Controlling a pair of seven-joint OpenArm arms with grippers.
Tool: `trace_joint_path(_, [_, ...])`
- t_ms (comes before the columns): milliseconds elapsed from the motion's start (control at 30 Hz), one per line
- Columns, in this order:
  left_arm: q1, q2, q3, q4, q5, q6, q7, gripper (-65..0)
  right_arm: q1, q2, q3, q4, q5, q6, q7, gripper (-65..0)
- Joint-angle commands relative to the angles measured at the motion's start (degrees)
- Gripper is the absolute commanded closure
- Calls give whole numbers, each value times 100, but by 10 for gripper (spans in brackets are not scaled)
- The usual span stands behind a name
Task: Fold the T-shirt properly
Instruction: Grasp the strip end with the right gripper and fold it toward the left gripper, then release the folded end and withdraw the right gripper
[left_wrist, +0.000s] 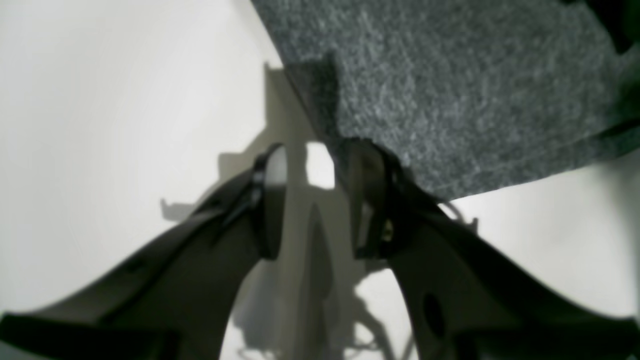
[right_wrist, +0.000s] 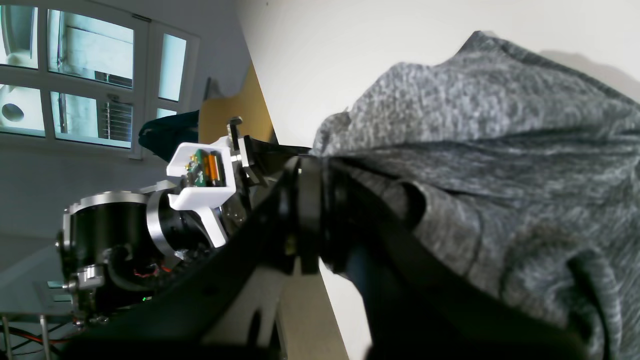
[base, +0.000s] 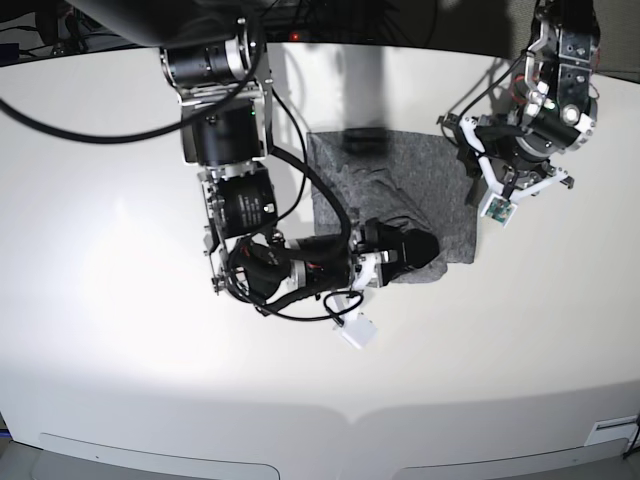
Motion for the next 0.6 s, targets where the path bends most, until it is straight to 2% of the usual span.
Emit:
trace_joint_path(0, [-48, -26, -22, 109, 15, 20, -94, -200, 177, -51, -81, 90, 203, 28, 46, -129])
trace_joint_path(67, [-48, -26, -22, 109, 13, 20, -94, -200, 177, -51, -264, 90, 293, 28, 46, -218])
trace_joint_path(100, [-48, -26, -22, 109, 13, 20, -94, -200, 177, -51, -382, 90, 437, 28, 46, -228])
trace_joint_path(233, [-48, -26, -22, 109, 13, 20, -94, -200, 192, -51, -999, 90, 1285, 28, 48, -228])
trace_joint_path(333, [-48, -26, -22, 109, 15, 17, -87, -200, 227, -51, -1416, 90, 1550, 28, 48, -228])
trace_joint_path(467, [-48, -26, -22, 109, 15, 20, -72, -200, 428, -51, -1478, 90, 1355, 28, 87, -227])
trace_joint_path(567, [-50, -26, -22, 109, 15, 20, -92, -200, 717, -51, -1191, 92, 608, 28, 444, -227])
